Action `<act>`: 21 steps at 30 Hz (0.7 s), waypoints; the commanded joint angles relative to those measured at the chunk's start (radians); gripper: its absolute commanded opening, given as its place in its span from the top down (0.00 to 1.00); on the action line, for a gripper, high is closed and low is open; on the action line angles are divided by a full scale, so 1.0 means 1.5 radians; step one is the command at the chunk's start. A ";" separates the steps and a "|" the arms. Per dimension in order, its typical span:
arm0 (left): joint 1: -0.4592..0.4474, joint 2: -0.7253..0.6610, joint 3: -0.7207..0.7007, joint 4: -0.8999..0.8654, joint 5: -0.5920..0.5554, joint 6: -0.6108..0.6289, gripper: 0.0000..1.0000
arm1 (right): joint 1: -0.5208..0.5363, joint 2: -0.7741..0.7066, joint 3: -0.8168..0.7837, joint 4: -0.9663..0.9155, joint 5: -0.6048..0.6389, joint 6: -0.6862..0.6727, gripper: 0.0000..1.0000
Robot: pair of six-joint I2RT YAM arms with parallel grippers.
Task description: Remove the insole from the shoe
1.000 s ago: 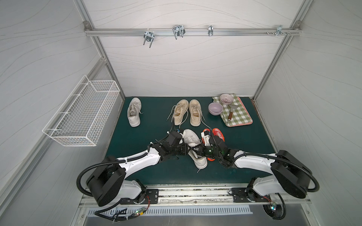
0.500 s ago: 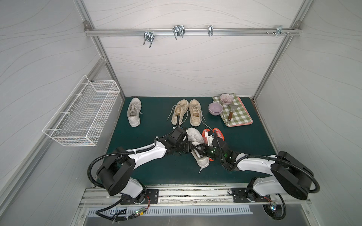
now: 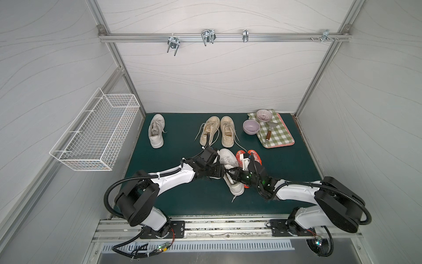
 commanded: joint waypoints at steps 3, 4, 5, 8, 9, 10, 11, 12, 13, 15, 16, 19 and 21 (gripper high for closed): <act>0.023 0.044 -0.028 -0.104 -0.100 0.005 0.30 | -0.006 -0.052 0.018 0.316 -0.032 0.084 1.00; 0.023 0.046 -0.028 -0.103 -0.100 0.005 0.31 | -0.008 -0.044 0.018 0.339 -0.038 0.096 1.00; 0.023 0.049 -0.028 -0.102 -0.099 0.004 0.34 | -0.010 -0.037 0.020 0.348 -0.042 0.097 1.00; 0.023 0.043 -0.028 -0.090 -0.083 0.002 0.51 | -0.010 -0.031 0.018 0.297 -0.031 0.080 1.00; 0.023 0.037 -0.030 -0.086 -0.076 0.001 0.55 | -0.012 -0.030 0.017 0.276 -0.028 0.076 1.00; 0.023 0.027 -0.031 -0.080 -0.068 -0.001 0.59 | -0.013 -0.029 0.014 0.252 -0.020 0.074 1.00; 0.023 0.015 -0.033 -0.074 -0.062 -0.003 0.61 | -0.014 -0.029 0.015 0.218 -0.011 0.070 1.00; 0.020 0.005 -0.034 -0.068 -0.059 -0.004 0.63 | -0.014 -0.031 0.017 0.182 -0.005 0.069 1.00; 0.018 -0.004 -0.035 -0.063 -0.056 -0.003 0.66 | -0.014 -0.035 0.018 0.147 0.005 0.062 1.00; 0.012 -0.022 -0.033 -0.060 -0.057 -0.002 0.72 | -0.014 -0.043 0.023 0.097 0.020 0.054 1.00; 0.010 -0.028 -0.032 -0.058 -0.056 -0.002 0.74 | -0.014 -0.047 0.027 0.073 0.022 0.048 1.00; 0.006 -0.044 -0.031 -0.052 -0.055 -0.006 0.84 | -0.014 -0.061 0.056 -0.020 0.018 0.018 1.00; 0.006 -0.053 -0.031 -0.047 -0.054 -0.010 0.90 | -0.014 -0.065 0.085 -0.094 0.004 -0.012 0.95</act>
